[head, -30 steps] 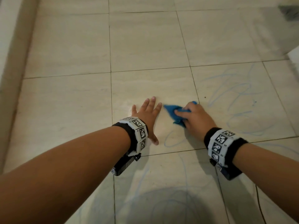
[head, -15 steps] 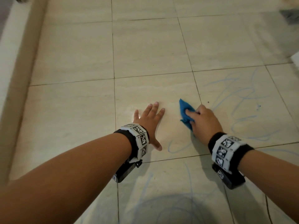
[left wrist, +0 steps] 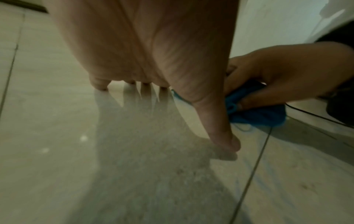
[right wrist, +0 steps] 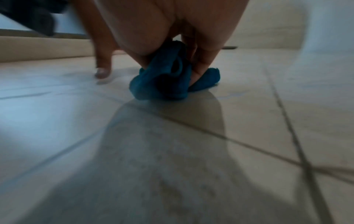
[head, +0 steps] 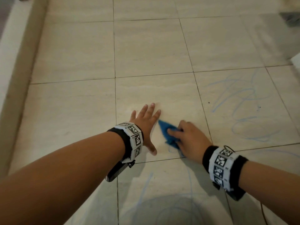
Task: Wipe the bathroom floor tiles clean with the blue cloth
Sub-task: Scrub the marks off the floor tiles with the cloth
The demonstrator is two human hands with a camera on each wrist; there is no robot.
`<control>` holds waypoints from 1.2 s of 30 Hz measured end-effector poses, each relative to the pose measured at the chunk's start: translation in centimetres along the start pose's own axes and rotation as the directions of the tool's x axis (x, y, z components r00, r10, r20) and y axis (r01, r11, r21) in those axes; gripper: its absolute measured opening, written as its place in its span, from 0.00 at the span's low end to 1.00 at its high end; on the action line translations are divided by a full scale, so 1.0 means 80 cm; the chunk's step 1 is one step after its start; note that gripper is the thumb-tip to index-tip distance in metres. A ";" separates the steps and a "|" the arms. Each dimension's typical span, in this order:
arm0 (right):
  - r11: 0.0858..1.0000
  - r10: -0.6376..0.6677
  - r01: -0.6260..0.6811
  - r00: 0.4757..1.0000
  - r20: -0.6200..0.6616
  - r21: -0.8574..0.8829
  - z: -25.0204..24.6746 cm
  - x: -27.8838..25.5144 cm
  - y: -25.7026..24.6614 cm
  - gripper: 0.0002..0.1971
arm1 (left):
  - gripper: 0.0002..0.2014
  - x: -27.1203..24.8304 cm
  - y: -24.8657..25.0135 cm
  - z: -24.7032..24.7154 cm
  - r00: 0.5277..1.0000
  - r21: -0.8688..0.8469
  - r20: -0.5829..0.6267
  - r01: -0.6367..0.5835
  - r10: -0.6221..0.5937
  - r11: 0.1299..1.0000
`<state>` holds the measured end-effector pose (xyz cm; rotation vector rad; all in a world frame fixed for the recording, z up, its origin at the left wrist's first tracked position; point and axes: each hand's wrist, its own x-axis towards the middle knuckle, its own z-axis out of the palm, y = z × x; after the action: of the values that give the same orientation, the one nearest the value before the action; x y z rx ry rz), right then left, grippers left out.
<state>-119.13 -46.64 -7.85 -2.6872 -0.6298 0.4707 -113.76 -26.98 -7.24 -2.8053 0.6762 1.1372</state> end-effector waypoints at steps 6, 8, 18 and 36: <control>0.961 0.277 -0.273 0.949 -0.149 0.046 -0.025 0.035 0.041 0.15 | 0.72 0.002 0.002 0.004 1.000 -0.008 0.009 0.013 -0.013 1.000; 0.979 0.204 -0.199 0.971 -0.127 0.052 -0.017 0.025 0.024 0.13 | 0.73 0.002 0.001 0.006 1.000 -0.013 0.010 0.011 -0.011 1.000; 0.984 0.178 -0.172 0.974 -0.139 0.052 -0.007 0.026 0.016 0.13 | 0.73 0.002 0.001 0.006 1.000 0.000 0.005 0.011 -0.011 1.000; 0.986 -0.168 0.168 0.978 0.122 0.012 -0.002 -0.016 0.006 0.15 | 0.72 -0.001 0.001 0.004 1.000 -0.029 0.011 0.009 -0.008 1.000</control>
<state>-120.00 -47.73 -7.58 -2.5898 -0.8824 0.5923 -114.03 -26.98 -7.42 -2.8205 0.6514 1.1701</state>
